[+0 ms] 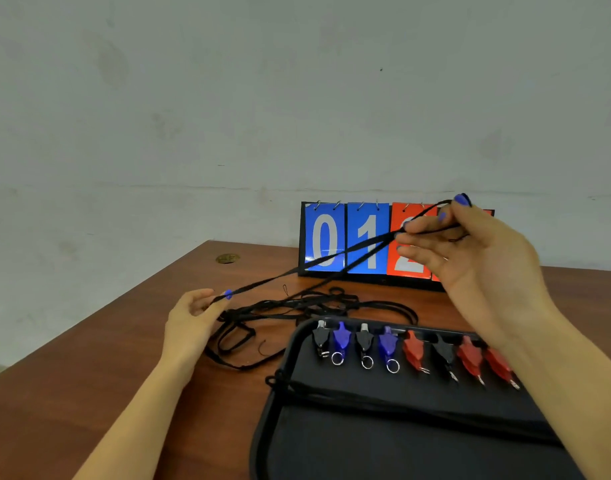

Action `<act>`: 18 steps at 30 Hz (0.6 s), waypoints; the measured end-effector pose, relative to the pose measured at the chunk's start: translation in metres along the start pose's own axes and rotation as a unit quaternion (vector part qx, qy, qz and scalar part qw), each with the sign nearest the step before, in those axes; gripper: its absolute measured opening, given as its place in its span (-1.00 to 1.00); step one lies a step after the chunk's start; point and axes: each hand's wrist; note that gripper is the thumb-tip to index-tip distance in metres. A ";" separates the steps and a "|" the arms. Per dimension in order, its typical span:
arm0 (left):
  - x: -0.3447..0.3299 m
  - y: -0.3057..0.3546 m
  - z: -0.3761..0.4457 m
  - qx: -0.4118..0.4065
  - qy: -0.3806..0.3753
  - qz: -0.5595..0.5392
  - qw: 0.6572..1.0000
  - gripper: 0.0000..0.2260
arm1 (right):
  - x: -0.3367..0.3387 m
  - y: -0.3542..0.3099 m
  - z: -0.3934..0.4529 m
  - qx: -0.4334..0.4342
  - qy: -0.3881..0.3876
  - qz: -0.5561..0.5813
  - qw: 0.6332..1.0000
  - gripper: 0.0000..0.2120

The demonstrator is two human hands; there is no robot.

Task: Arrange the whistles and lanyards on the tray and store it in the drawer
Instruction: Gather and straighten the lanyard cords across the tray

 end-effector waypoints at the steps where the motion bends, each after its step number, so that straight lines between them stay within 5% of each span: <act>1: 0.000 -0.001 0.000 -0.002 -0.019 0.014 1.000 -0.72 | 0.002 -0.002 0.000 0.001 0.002 0.004 1.000 -0.72; 5: 0.008 -0.007 0.004 -0.039 -0.048 0.165 0.984 -0.87 | 0.005 -0.007 0.000 -0.005 -0.014 -0.010 1.000 -0.72; 8: 0.009 -0.009 0.006 -0.077 0.010 0.265 0.961 -0.78 | 0.006 -0.012 0.000 -0.007 -0.027 -0.039 0.999 -0.67; 10: 0.008 -0.001 0.003 -0.038 0.064 0.140 0.987 -0.78 | 0.008 -0.018 0.001 0.006 -0.025 -0.087 0.996 -0.64; 12: 0.008 0.011 0.001 0.048 0.046 -0.104 0.992 -0.82 | 0.014 -0.025 0.002 0.031 -0.007 -0.183 0.983 -0.67; 15: 0.011 0.027 -0.005 0.176 -0.076 -0.396 0.898 -0.87 | 0.031 -0.031 0.005 0.050 0.012 -0.311 0.949 -0.76; 18: 0.014 0.035 -0.011 0.223 -0.183 -0.514 0.808 -0.38 | 0.056 -0.034 0.009 0.034 0.014 -0.330 0.943 -0.76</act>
Point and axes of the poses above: each hand's wrist, its own z-axis towards the middle knuckle, its own x-axis out of the back of the hand, y = z × x, and after that the axes turned 12 degrees about -z, right-handed
